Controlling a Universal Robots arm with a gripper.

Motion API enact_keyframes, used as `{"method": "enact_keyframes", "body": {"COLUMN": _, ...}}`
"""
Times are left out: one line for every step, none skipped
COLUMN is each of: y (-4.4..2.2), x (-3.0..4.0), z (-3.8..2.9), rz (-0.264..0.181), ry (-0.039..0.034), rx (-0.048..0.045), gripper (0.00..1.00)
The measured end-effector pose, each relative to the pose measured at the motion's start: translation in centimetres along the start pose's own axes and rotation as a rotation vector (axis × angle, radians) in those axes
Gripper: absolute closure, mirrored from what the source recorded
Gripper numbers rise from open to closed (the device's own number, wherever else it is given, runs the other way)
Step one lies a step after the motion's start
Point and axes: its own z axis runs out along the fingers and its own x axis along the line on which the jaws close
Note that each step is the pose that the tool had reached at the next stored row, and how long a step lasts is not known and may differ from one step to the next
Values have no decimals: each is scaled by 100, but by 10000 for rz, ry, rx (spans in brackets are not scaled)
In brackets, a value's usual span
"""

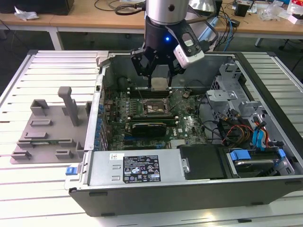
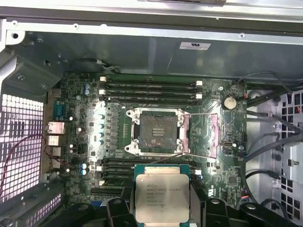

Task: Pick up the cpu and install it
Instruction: 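Pick up the cpu and move it towards the insertion slot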

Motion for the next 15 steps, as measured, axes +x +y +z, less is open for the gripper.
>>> {"method": "enact_keyframes", "body": {"y": 16, "x": 0, "z": 15, "rz": 0, "ry": 0, "rx": 2, "gripper": 45}}
{"method": "enact_keyframes", "body": {"y": 43, "x": -1, "z": 37, "rz": -1, "ry": 1, "rx": 11, "gripper": 45}}
{"method": "enact_keyframes", "body": {"y": 63, "x": -1, "z": 51, "rz": -1, "ry": 1, "rx": 16, "gripper": 45}}
{"method": "enact_keyframes", "body": {"y": 77, "x": -1, "z": 62, "rz": -1, "ry": 0, "rx": 24, "gripper": 45}}
{"method": "enact_keyframes", "body": {"y": 93, "x": -2, "z": 74, "rz": -1, "ry": 1, "rx": 32, "gripper": 45}}
{"method": "enact_keyframes", "body": {"y": 109, "x": -2, "z": 90, "rz": -1, "ry": 1, "rx": 35, "gripper": 45}}
{"method": "enact_keyframes", "body": {"y": 114, "x": -2, "z": 96, "rz": -3, "ry": 0, "rx": 35, "gripper": 45}}
{"method": "enact_keyframes", "body": {"y": 120, "x": -2, "z": 103, "rz": -1, "ry": 2, "rx": 38, "gripper": 45}}
{"method": "enact_keyframes", "body": {"y": 124, "x": -2, "z": 112, "rz": -1, "ry": 1, "rx": 37, "gripper": 45}}
{"method": "enact_keyframes", "body": {"y": 128, "x": -2, "z": 125, "rz": -1, "ry": 1, "rx": 37, "gripper": 45}}
{"method": "enact_keyframes", "body": {"y": 131, "x": -1, "z": 132, "rz": -1, "ry": 2, "rx": 37, "gripper": 45}}
{"method": "enact_keyframes", "body": {"y": 135, "x": -1, "z": 149, "rz": -1, "ry": 1, "rx": 37, "gripper": 45}}
{"method": "enact_keyframes", "body": {"y": 141, "x": -1, "z": 190, "rz": -2, "ry": 1, "rx": 37, "gripper": 45}}
{"method": "enact_keyframes", "body": {"y": 143, "x": 0, "z": 220, "rz": -1, "ry": 2, "rx": 38, "gripper": 45}}
{"method": "enact_keyframes", "body": {"y": 147, "x": 1, "z": 265, "rz": -1, "ry": 2, "rx": 38, "gripper": 45}}
